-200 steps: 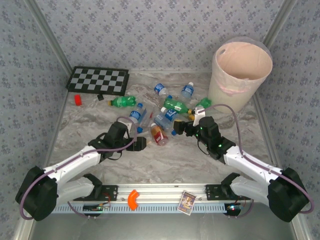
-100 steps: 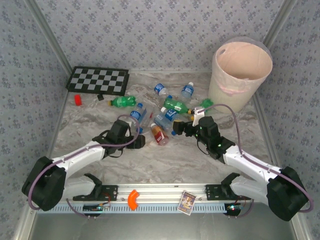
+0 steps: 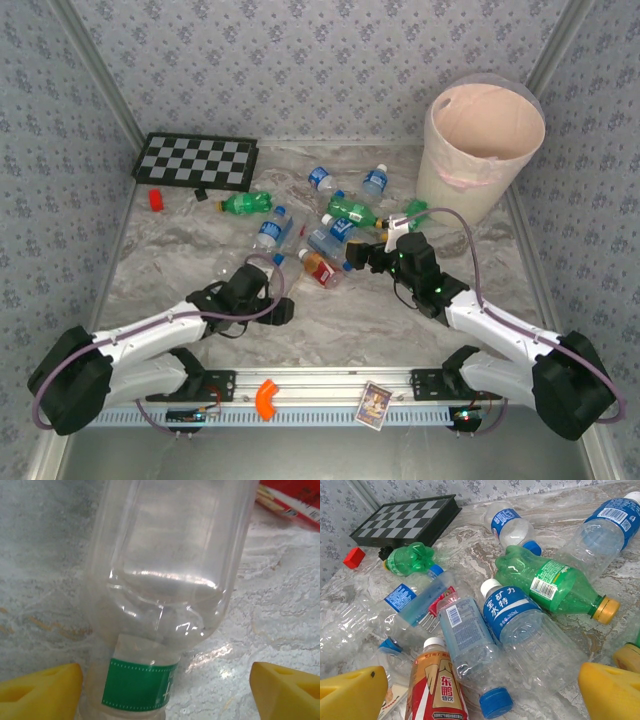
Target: Put the plastic bottles in the bin
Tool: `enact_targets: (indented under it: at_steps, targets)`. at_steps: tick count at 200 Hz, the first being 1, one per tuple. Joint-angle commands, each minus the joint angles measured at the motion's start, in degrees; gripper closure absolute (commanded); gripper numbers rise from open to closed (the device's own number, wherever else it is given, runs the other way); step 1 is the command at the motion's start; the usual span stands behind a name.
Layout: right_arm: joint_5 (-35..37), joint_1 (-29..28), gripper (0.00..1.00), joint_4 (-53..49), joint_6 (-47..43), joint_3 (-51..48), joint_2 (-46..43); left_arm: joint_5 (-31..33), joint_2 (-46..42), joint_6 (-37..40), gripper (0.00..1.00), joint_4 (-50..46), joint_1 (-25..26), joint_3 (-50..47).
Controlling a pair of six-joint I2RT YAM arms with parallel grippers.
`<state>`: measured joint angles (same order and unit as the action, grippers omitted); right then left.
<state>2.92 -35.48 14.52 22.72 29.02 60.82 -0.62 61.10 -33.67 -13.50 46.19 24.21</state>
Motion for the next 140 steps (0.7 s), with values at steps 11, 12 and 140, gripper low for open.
enact_targets:
  at_steps: [11, 12, 140]
  targets:
    - [-1.78, 0.42, 0.0, 1.36, 0.71, -0.13, 0.51, 5.49, 0.1, -0.52, 0.22, -2.07, 1.84, -0.84]
    - [-1.87, 0.42, 0.01, 1.42, 0.68, -0.11, 0.52, 5.6, 0.17, -0.52, 0.22, -2.02, 1.86, -0.79]
    - [-23.2, 1.03, 0.07, 2.88, 16.34, 6.88, 8.39, 5.86, -7.67, 2.27, 0.71, -1.44, 4.85, 0.13]
